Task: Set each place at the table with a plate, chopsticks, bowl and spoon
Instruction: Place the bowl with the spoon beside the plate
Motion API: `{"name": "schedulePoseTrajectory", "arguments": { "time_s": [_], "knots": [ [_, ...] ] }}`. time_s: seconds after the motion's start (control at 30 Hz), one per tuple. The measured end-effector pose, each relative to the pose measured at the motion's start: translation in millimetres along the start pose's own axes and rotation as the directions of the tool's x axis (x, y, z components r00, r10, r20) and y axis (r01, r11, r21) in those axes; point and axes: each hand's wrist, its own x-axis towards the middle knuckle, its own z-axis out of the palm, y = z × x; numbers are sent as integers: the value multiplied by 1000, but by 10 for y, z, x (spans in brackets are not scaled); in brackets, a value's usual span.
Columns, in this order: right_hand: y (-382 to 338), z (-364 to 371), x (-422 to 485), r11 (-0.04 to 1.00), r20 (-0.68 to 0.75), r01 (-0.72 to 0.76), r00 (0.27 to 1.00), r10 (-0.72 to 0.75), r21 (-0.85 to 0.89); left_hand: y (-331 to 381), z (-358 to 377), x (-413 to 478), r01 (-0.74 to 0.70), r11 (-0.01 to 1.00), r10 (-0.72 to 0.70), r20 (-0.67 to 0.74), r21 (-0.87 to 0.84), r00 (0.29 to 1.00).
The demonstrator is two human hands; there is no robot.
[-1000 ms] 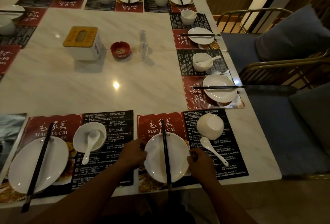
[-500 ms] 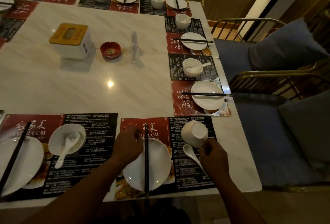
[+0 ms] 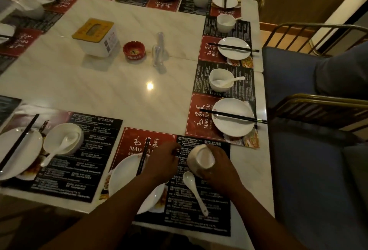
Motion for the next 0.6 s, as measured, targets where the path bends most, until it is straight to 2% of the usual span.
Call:
{"name": "schedulePoseTrajectory", "arguments": {
  "time_s": [0.1, 0.17, 0.23, 0.3, 0.4, 0.5, 0.6],
  "knots": [
    [25, -152, 78, 995, 33, -33, 999, 30, 96, 134, 91, 21, -26, 999, 24, 52, 37, 998],
    [42, -257, 141, 966, 66, -74, 996, 59, 247, 219, 123, 57, -63, 996, 58, 76, 64, 995],
    [60, -342, 208, 886, 128, -162, 985, 117, 434, 293, 165, 108, -92, 995, 90, 63, 35, 994],
    [51, -394, 269, 812, 195, -253, 965, 174, 525, 367, 187, 159, -96, 995, 96, -2, -19, 995],
    [28, -458, 303, 802, 230, -263, 960, 160, 537, 425, 201, 260, -56, 998, 52, -103, -36, 993],
    [29, -539, 272, 791, 285, -222, 956, 63, 570, 491, 209, 316, -15, 1000, 12, -118, -23, 993],
    [68, -606, 240, 842, 301, -176, 953, 16, 510, 523, 254, 327, 19, 1000, -22, -118, -18, 993]
  ]
}}
